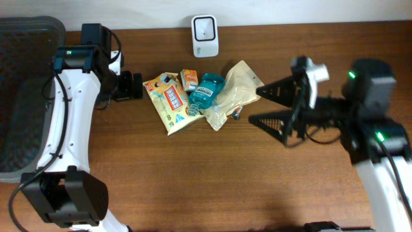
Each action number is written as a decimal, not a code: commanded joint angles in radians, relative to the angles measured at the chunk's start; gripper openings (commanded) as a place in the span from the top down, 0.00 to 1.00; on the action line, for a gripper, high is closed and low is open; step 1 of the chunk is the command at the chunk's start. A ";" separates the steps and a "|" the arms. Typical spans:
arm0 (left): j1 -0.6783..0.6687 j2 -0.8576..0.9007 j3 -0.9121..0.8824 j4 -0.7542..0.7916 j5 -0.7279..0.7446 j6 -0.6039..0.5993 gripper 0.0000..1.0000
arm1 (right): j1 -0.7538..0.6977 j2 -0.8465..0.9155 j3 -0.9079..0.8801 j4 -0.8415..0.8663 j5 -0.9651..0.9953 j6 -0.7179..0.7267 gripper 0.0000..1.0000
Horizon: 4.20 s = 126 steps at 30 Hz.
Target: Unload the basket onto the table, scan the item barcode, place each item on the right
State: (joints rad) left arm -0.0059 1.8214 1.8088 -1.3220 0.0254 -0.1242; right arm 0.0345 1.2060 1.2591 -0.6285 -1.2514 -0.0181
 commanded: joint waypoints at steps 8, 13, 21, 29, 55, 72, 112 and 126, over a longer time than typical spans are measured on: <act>0.000 -0.017 -0.004 0.002 -0.004 0.002 0.01 | 0.169 0.338 0.017 -0.141 0.818 0.424 0.02; 0.000 -0.017 -0.004 0.001 -0.004 0.002 0.01 | 0.167 0.409 0.016 0.065 0.680 0.432 0.00; 0.000 -0.017 -0.004 0.002 -0.004 0.002 0.01 | 0.195 0.500 0.016 0.174 0.782 0.585 0.15; 0.000 -0.017 -0.004 0.002 -0.004 0.002 0.01 | 0.320 0.639 0.016 0.271 0.871 0.623 0.29; 0.000 -0.017 -0.004 0.001 -0.004 0.002 0.01 | 0.647 0.680 0.016 0.395 1.463 0.900 0.35; 0.000 -0.017 -0.004 0.002 -0.004 0.002 0.01 | 0.653 0.816 0.016 0.459 1.325 1.000 0.41; 0.000 -0.017 -0.004 0.002 -0.004 0.002 0.01 | 0.436 0.538 0.106 -0.325 1.313 0.413 0.68; 0.000 -0.017 -0.004 0.001 -0.004 0.002 0.01 | 0.162 0.538 0.106 -0.286 1.191 0.411 0.22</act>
State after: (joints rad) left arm -0.0059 1.8214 1.8084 -1.3220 0.0250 -0.1242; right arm 0.1894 1.7737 1.3457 -0.9417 0.0391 0.3920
